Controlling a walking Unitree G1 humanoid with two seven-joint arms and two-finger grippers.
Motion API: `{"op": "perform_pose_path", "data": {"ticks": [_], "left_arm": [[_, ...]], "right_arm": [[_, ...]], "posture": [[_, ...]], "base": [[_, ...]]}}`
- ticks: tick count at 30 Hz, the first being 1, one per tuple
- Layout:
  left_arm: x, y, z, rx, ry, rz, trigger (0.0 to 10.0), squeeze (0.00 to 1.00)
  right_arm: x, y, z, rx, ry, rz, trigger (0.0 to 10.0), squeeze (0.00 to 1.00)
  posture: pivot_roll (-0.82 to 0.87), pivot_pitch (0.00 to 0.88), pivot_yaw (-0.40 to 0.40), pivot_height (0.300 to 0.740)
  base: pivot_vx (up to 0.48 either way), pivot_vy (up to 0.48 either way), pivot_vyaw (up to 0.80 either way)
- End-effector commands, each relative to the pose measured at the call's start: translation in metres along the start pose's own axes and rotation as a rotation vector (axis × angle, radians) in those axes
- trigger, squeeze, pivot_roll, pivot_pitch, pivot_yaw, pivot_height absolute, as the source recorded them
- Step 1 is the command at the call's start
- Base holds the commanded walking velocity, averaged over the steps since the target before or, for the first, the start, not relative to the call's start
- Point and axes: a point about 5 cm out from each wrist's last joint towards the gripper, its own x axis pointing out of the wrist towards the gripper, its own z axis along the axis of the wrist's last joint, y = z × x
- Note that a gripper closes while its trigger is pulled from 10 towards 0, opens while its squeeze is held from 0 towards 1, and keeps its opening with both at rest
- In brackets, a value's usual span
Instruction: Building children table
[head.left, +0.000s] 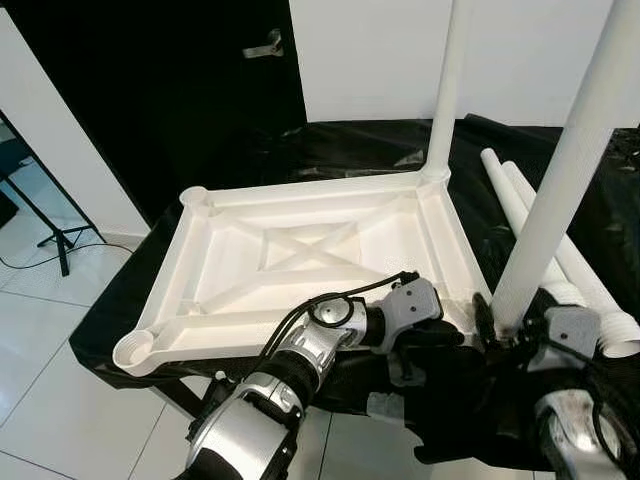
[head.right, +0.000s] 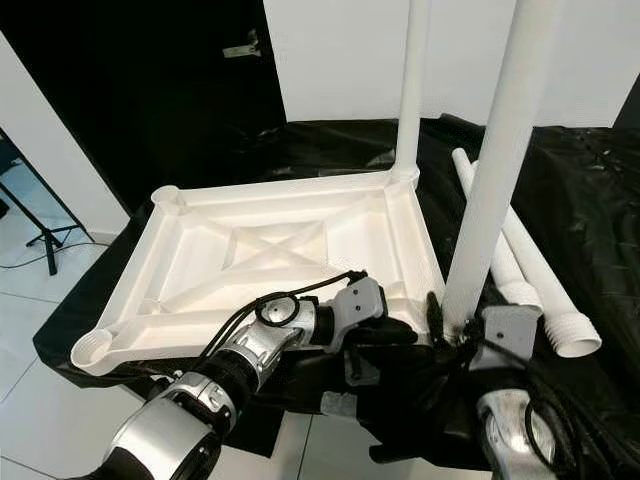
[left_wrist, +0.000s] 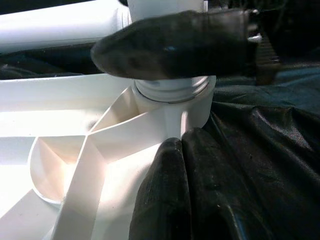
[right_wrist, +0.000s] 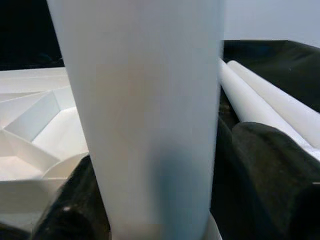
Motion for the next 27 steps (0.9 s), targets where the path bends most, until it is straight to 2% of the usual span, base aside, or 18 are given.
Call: {"op": "perform_pose_path", "data": {"ticks": [1, 2, 3, 6, 14, 15, 16, 23, 27], "left_arm": [[-0.003, -0.027, -0.056, -0.176, 0.226, -0.007, 10.0, 0.00], [-0.002, -0.027, -0.056, -0.176, 0.225, -0.007, 10.0, 0.00], [-0.002, -0.027, -0.056, -0.176, 0.225, -0.007, 10.0, 0.00], [-0.002, -0.027, -0.055, -0.178, 0.223, -0.005, 10.0, 0.00], [-0.002, -0.027, -0.056, -0.180, 0.224, -0.001, 10.0, 0.00], [-0.002, -0.028, -0.056, -0.180, 0.224, -0.002, 10.0, 0.00], [-0.002, -0.028, -0.056, -0.180, 0.225, -0.003, 10.0, 0.00], [-0.002, -0.028, -0.056, -0.178, 0.223, -0.007, 10.0, 0.00], [-0.001, -0.028, -0.056, -0.178, 0.222, -0.007, 10.0, 0.00]], "right_arm": [[0.001, -0.008, -0.005, -0.028, 0.036, 0.006, 10.0, 0.00], [0.003, -0.007, -0.004, -0.037, 0.035, 0.057, 10.0, 0.00], [0.003, -0.007, -0.004, -0.037, 0.035, 0.057, 10.0, 0.00], [0.005, -0.002, -0.001, -0.057, 0.036, 0.203, 10.0, 0.00], [0.004, -0.001, -0.002, -0.066, 0.053, 0.268, 10.0, 0.00], [0.002, -0.001, -0.006, -0.067, 0.076, 0.315, 9.1, 0.00], [0.001, -0.001, -0.009, -0.069, 0.093, 0.349, 0.0, 0.00], [-0.002, -0.001, -0.011, -0.063, 0.107, 0.395, 0.0, 0.00], [-0.005, 0.003, -0.011, -0.020, 0.115, 0.373, 0.0, 0.00]], "posture": [[0.01, 0.000, 0.099, 0.740], [0.01, 0.000, 0.097, 0.740], [0.01, 0.000, 0.097, 0.740], [0.01, 0.000, 0.096, 0.740], [0.01, 0.000, 0.096, 0.740], [0.01, 0.000, 0.099, 0.740], [0.01, 0.000, 0.099, 0.740], [0.01, 0.000, 0.099, 0.740], [0.01, 0.000, 0.097, 0.740]], "base": [[0.000, 0.000, 0.00], [0.000, 0.000, 0.00], [0.000, 0.000, 0.00], [0.000, 0.000, 0.00], [0.000, 0.000, 0.00], [0.000, 0.000, 0.00], [0.000, 0.000, 0.00], [0.000, 0.000, 0.00], [0.000, 0.000, 0.00]]}}
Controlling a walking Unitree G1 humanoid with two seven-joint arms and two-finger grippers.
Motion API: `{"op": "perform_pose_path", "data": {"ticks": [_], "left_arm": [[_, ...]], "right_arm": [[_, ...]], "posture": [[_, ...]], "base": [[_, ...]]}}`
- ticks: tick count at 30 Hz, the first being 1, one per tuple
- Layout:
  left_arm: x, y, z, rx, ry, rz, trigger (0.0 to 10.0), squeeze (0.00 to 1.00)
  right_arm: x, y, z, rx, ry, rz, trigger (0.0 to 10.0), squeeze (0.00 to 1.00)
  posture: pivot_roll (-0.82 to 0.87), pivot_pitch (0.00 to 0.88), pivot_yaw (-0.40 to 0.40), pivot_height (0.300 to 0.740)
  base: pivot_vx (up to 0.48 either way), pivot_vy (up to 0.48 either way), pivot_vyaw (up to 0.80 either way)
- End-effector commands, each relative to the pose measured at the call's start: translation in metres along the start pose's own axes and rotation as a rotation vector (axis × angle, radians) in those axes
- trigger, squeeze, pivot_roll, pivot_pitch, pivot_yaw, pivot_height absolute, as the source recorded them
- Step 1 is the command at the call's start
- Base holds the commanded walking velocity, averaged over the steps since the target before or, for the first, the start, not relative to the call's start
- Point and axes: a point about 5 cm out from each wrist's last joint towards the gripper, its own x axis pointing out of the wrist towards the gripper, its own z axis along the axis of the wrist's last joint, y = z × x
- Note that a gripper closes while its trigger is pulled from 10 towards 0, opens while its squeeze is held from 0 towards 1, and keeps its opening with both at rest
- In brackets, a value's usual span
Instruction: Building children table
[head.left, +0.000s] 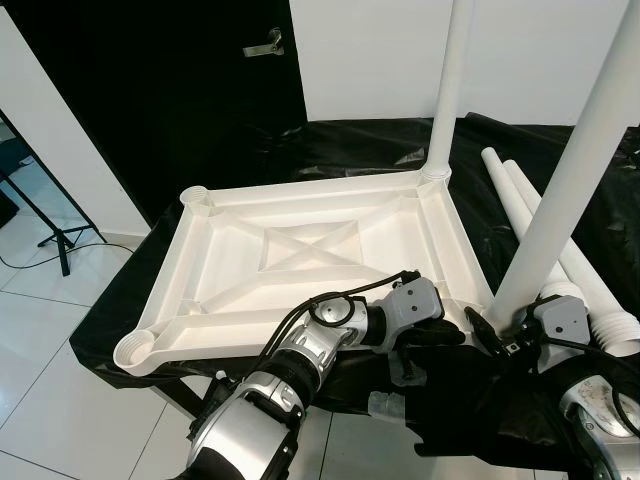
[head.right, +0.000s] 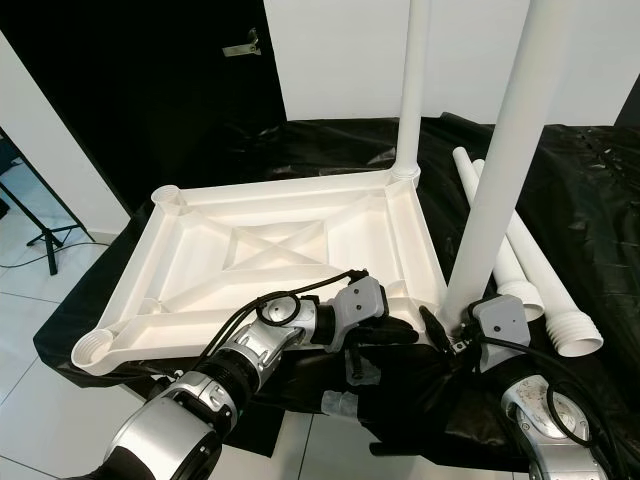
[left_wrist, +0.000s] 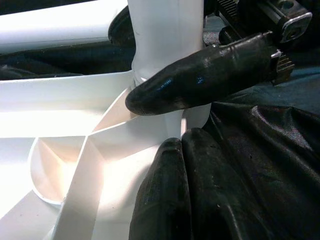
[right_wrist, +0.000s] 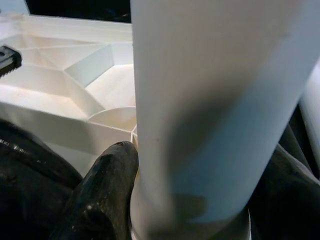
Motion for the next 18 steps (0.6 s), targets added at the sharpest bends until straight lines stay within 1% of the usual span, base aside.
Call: {"op": "perform_pose_path", "data": {"ticks": [1, 2, 3, 4, 5, 6, 8, 9, 11, 12, 14, 16, 18], "left_arm": [[-0.001, -0.028, -0.056, -0.180, 0.223, -0.006, 10.0, 0.00], [-0.001, -0.029, -0.056, -0.180, 0.223, -0.006, 10.0, 0.00], [-0.001, -0.029, -0.056, -0.180, 0.223, -0.006, 10.0, 0.00], [-0.001, -0.029, -0.056, -0.181, 0.222, -0.006, 10.0, 0.00], [-0.001, -0.029, -0.056, -0.181, 0.222, -0.006, 10.0, 0.00], [-0.001, -0.029, -0.056, -0.182, 0.222, -0.005, 10.0, 0.00], [-0.001, -0.029, -0.056, -0.182, 0.222, -0.005, 10.0, 0.00], [-0.001, -0.029, -0.057, -0.182, 0.222, -0.004, 10.0, 0.00], [-0.001, -0.029, -0.057, -0.182, 0.222, -0.004, 10.0, 0.00], [-0.001, -0.029, -0.057, -0.182, 0.223, -0.005, 10.0, 0.00], [-0.001, -0.029, -0.057, -0.182, 0.223, -0.005, 10.0, 0.00], [-0.002, -0.029, -0.057, -0.180, 0.227, -0.007, 10.0, 0.00], [-0.002, -0.029, -0.057, -0.180, 0.227, -0.007, 10.0, 0.00]], "right_arm": [[-0.002, 0.012, -0.005, 0.070, 0.021, -0.007, 0.0, 0.00], [-0.001, 0.015, -0.006, 0.103, 0.014, -0.071, 0.0, 0.00], [-0.001, 0.015, -0.006, 0.103, 0.014, -0.071, 0.0, 0.00], [0.000, 0.018, -0.006, 0.122, 0.008, -0.129, 0.0, 0.00], [0.000, 0.018, -0.006, 0.122, 0.008, -0.129, 0.0, 0.00], [0.000, 0.019, -0.005, 0.137, -0.006, -0.209, 0.0, 0.00], [0.000, 0.019, -0.005, 0.137, -0.006, -0.209, 0.0, 0.00], [-0.002, 0.019, 0.000, 0.144, -0.058, -0.357, 0.0, 0.00], [-0.002, 0.019, 0.000, 0.144, -0.058, -0.357, 0.0, 0.00], [-0.002, 0.019, 0.002, 0.147, -0.079, -0.404, 0.0, 0.00], [-0.002, 0.019, 0.002, 0.147, -0.079, -0.404, 0.0, 0.00], [-0.003, 0.014, 0.007, 0.130, -0.105, -0.496, 0.0, 0.00], [-0.003, 0.014, 0.007, 0.130, -0.105, -0.496, 0.0, 0.00]], "posture": [[0.01, 0.000, 0.096, 0.740], [0.01, 0.000, 0.093, 0.740], [0.01, 0.000, 0.093, 0.740], [0.01, 0.000, 0.093, 0.740], [0.01, 0.000, 0.093, 0.740], [0.01, 0.000, 0.092, 0.740], [0.01, 0.000, 0.092, 0.740], [0.01, 0.000, 0.092, 0.740], [0.01, 0.000, 0.092, 0.740], [0.01, 0.000, 0.092, 0.740], [0.01, 0.000, 0.092, 0.740], [0.01, 0.000, 0.093, 0.740], [0.01, 0.000, 0.093, 0.740]], "base": [[0.000, 0.000, 0.00], [0.000, 0.000, 0.00], [0.000, 0.000, 0.00], [0.000, 0.000, 0.00], [0.000, 0.000, 0.00], [0.000, 0.000, 0.00], [0.000, 0.000, 0.00], [0.000, 0.000, 0.00], [0.000, 0.000, 0.00], [0.000, 0.000, 0.00], [0.000, 0.000, 0.00], [0.000, 0.000, 0.00], [0.000, 0.000, 0.00]]}}
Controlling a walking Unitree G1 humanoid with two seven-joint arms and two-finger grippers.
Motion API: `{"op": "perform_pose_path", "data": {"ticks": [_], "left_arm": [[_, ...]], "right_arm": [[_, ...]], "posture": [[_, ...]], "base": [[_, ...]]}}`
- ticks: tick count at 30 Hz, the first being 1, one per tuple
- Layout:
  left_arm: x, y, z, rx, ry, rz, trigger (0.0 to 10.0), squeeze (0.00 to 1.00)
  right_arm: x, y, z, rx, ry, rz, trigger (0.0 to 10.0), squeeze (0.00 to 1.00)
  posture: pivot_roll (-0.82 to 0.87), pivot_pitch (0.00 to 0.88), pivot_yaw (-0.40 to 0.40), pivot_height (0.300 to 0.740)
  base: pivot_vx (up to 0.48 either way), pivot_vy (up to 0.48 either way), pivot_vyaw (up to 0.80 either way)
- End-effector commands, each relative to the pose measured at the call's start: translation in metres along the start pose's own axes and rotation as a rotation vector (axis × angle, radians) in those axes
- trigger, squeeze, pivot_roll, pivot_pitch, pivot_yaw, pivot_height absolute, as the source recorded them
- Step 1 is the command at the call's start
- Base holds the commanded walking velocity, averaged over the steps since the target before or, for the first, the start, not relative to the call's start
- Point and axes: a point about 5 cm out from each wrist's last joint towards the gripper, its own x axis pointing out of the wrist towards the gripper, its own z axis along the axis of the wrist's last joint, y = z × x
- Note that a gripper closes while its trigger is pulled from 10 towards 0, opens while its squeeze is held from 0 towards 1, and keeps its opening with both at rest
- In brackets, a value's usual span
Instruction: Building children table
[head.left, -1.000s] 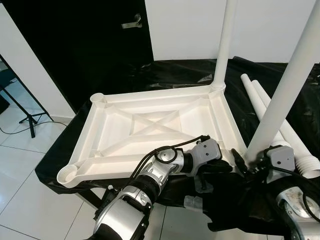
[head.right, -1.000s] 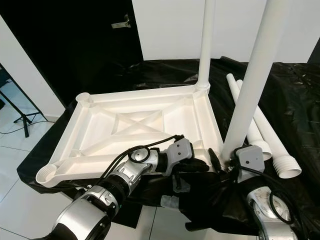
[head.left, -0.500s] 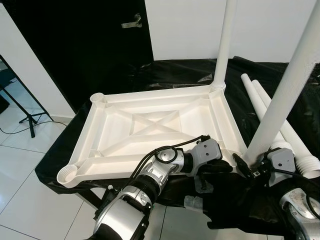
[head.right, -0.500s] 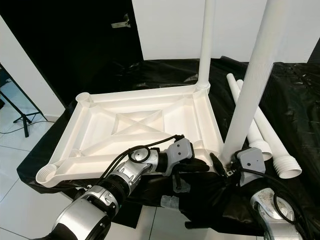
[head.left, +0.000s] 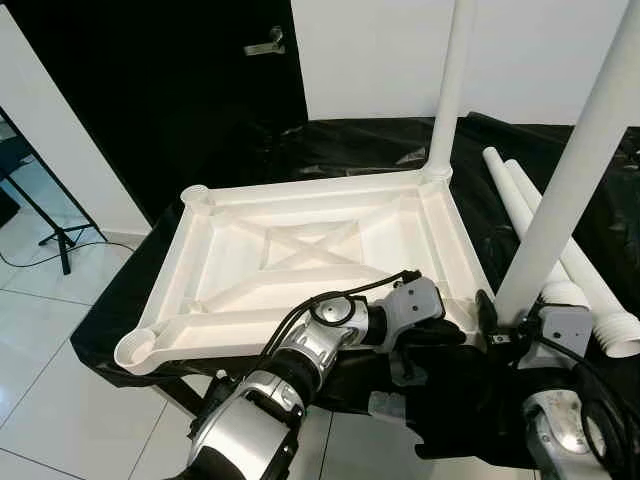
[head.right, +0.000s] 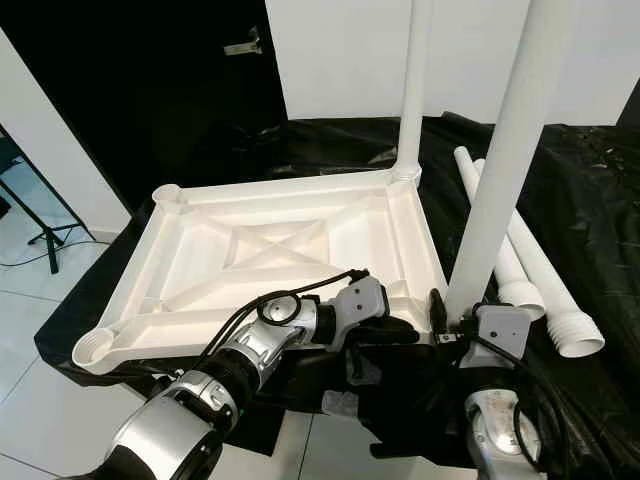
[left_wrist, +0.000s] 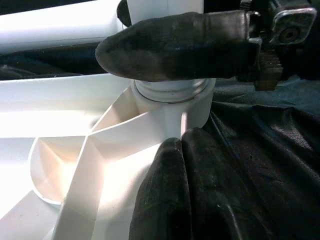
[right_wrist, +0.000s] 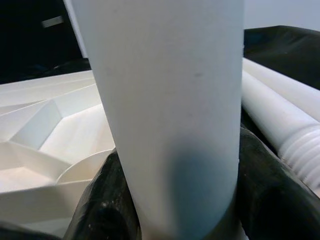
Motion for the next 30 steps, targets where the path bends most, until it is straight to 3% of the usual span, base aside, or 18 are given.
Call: {"op": "perform_pose_path", "data": {"ticks": [1, 2, 3, 4, 5, 6, 10, 11, 23, 24, 25, 26, 30], "left_arm": [[-0.002, -0.029, -0.057, -0.180, 0.228, -0.007, 10.0, 0.00], [-0.002, -0.029, -0.057, -0.180, 0.228, -0.007, 10.0, 0.00], [-0.002, -0.029, -0.057, -0.178, 0.228, -0.007, 10.0, 0.00], [-0.002, -0.030, -0.057, -0.178, 0.227, -0.007, 10.0, 0.00], [-0.001, -0.030, -0.057, -0.178, 0.227, -0.007, 10.0, 0.00], [-0.001, -0.030, -0.057, -0.179, 0.226, -0.007, 10.0, 0.00], [0.000, -0.030, -0.057, -0.179, 0.226, -0.009, 10.0, 0.00], [0.000, -0.031, -0.057, -0.180, 0.226, -0.008, 10.0, 0.00], [0.000, -0.031, -0.058, -0.187, 0.223, -0.004, 10.0, 0.00], [0.000, -0.032, -0.058, -0.187, 0.223, -0.006, 10.0, 0.00], [0.000, -0.032, -0.058, -0.187, 0.223, -0.006, 10.0, 0.00], [0.000, -0.031, -0.058, -0.187, 0.223, -0.006, 10.0, 0.00], [-0.001, -0.031, -0.058, -0.185, 0.223, -0.007, 10.0, 0.00]], "right_arm": [[0.001, -0.008, 0.004, -0.042, -0.027, -0.057, 0.0, 0.00], [0.001, -0.008, 0.004, -0.042, -0.027, -0.057, 0.0, 0.00], [0.003, -0.009, 0.004, -0.056, -0.025, -0.056, 10.0, 0.00], [0.004, -0.008, 0.004, -0.072, -0.022, -0.035, 10.0, 0.00], [0.006, -0.007, 0.004, -0.083, -0.021, -0.004, 10.0, 0.33], [0.008, -0.006, 0.004, -0.094, -0.024, 0.041, 10.0, 1.00], [0.010, -0.003, 0.003, -0.112, -0.016, 0.158, 10.0, 1.00], [0.010, -0.003, 0.002, -0.139, -0.005, 0.249, 10.0, 0.00], [0.013, -0.021, 0.003, -0.193, 0.032, 0.396, 10.0, 0.00], [0.011, -0.023, 0.002, -0.197, 0.051, 0.424, 4.0, 0.00], [0.011, -0.023, 0.002, -0.197, 0.051, 0.424, 4.0, 0.00], [0.009, -0.024, 0.000, -0.195, 0.070, 0.449, 0.0, 0.00], [0.006, -0.024, -0.003, -0.191, 0.094, 0.480, 0.0, 0.00]], "posture": [[0.01, 0.000, 0.092, 0.740], [0.01, 0.000, 0.092, 0.740], [0.01, 0.000, 0.090, 0.740], [0.01, 0.000, 0.089, 0.740], [0.01, 0.000, 0.090, 0.740], [0.01, 0.000, 0.090, 0.740], [0.01, 0.000, 0.088, 0.740], [0.01, 0.000, 0.086, 0.740], [0.01, 0.000, 0.087, 0.740], [0.00, 0.000, 0.089, 0.740], [0.00, 0.000, 0.089, 0.740], [0.00, 0.000, 0.090, 0.740], [0.00, 0.000, 0.091, 0.740]], "base": [[0.000, 0.000, 0.00], [0.000, 0.000, 0.00], [0.000, 0.000, 0.00], [0.000, 0.000, 0.00], [0.000, 0.000, 0.00], [0.000, 0.000, 0.00], [0.000, 0.000, 0.00], [0.000, 0.000, 0.00], [0.000, 0.000, 0.00], [0.000, 0.000, 0.00], [0.000, 0.000, 0.00], [0.000, 0.000, 0.00], [0.000, 0.000, 0.00]]}}
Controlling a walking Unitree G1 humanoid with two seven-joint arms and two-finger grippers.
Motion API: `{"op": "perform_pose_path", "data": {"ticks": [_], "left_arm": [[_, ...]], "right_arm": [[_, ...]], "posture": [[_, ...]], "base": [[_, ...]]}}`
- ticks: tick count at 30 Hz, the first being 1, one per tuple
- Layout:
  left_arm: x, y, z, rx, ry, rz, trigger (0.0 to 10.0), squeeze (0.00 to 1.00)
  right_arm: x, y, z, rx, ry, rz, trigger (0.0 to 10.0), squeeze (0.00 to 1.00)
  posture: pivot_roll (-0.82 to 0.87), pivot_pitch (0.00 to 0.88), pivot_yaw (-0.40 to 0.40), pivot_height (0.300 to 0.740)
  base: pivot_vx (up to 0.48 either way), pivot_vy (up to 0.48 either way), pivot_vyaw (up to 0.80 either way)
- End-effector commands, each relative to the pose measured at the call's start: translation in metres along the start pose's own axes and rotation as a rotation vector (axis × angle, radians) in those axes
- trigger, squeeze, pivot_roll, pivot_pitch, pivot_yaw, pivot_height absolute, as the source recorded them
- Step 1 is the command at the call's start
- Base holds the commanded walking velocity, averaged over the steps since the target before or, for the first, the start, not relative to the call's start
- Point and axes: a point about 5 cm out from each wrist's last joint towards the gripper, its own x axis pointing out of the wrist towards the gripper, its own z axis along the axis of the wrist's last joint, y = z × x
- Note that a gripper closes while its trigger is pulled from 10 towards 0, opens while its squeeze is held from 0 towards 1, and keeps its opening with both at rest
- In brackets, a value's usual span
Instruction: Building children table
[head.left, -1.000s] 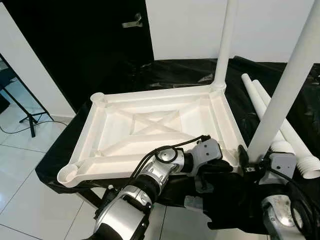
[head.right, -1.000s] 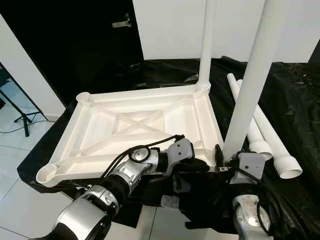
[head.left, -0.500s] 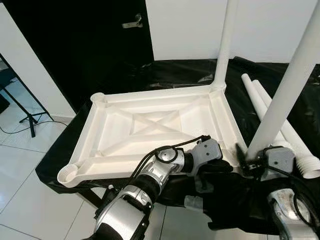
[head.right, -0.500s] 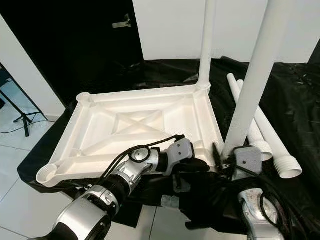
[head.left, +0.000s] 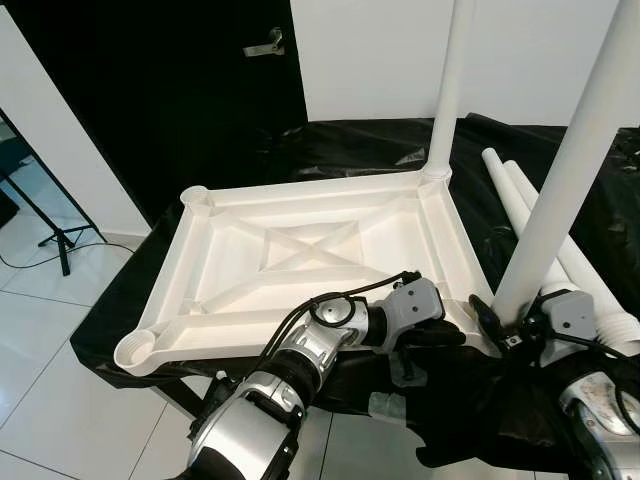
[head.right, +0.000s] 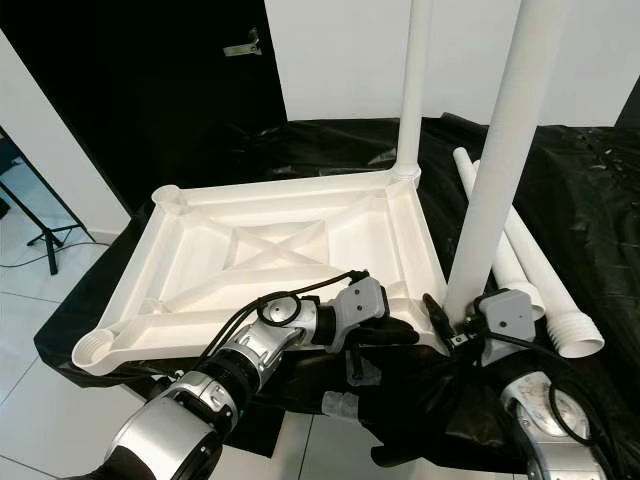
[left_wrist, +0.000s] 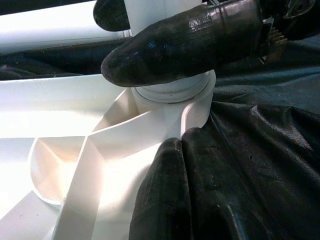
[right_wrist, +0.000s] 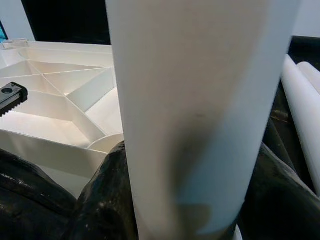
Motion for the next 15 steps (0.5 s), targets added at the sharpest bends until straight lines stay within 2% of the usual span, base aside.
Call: {"op": "perform_pose_path", "data": {"ticks": [1, 3, 6, 7, 9, 10, 12, 13, 14, 15], "left_arm": [[-0.001, -0.031, -0.058, -0.186, 0.223, -0.007, 10.0, 0.00], [-0.001, -0.031, -0.058, -0.186, 0.223, -0.008, 10.0, 0.00], [-0.001, -0.032, -0.059, -0.188, 0.225, -0.012, 10.0, 0.00], [-0.001, -0.032, -0.059, -0.188, 0.225, -0.012, 10.0, 0.00], [-0.001, -0.032, -0.059, -0.188, 0.225, -0.013, 10.0, 0.00], [-0.001, -0.032, -0.059, -0.188, 0.225, -0.013, 10.0, 0.00], [-0.001, -0.032, -0.059, -0.188, 0.224, -0.011, 10.0, 0.00], [-0.001, -0.032, -0.059, -0.188, 0.224, -0.011, 10.0, 0.00], [-0.001, -0.032, -0.059, -0.189, 0.224, -0.010, 10.0, 0.00], [-0.001, -0.032, -0.059, -0.189, 0.224, -0.010, 10.0, 0.00]], "right_arm": [[-0.006, 0.003, -0.010, -0.033, 0.069, 0.048, 0.0, 0.00], [-0.007, 0.005, -0.011, -0.011, 0.078, 0.047, 0.0, 0.00], [-0.008, 0.018, -0.014, 0.058, 0.073, -0.028, 0.0, 0.00], [-0.008, 0.018, -0.014, 0.058, 0.073, -0.028, 0.0, 0.00], [-0.007, 0.022, -0.014, 0.097, 0.055, -0.141, 0.0, 0.00], [-0.007, 0.022, -0.014, 0.097, 0.055, -0.141, 0.0, 0.00], [-0.007, 0.020, -0.015, 0.111, 0.051, -0.291, 0.0, 0.00], [-0.007, 0.020, -0.015, 0.111, 0.051, -0.291, 0.0, 0.00], [-0.008, 0.018, -0.014, 0.111, 0.043, -0.366, 0.0, 0.00], [-0.008, 0.018, -0.014, 0.111, 0.043, -0.366, 0.0, 0.00]], "posture": [[0.00, 0.000, 0.091, 0.740], [0.00, 0.000, 0.092, 0.740], [0.01, 0.000, 0.091, 0.740], [0.01, 0.000, 0.091, 0.740], [0.01, 0.000, 0.090, 0.740], [0.01, 0.000, 0.090, 0.740], [0.01, 0.000, 0.088, 0.740], [0.01, 0.000, 0.088, 0.740], [0.01, 0.000, 0.088, 0.740], [0.01, 0.000, 0.088, 0.740]], "base": [[0.000, 0.000, 0.00], [0.000, 0.000, 0.00], [0.000, 0.000, 0.00], [0.000, 0.000, 0.00], [0.000, 0.000, 0.00], [0.000, 0.000, 0.00], [0.000, 0.000, 0.00], [0.000, 0.000, 0.00], [0.000, 0.000, 0.00], [0.000, 0.000, 0.00]]}}
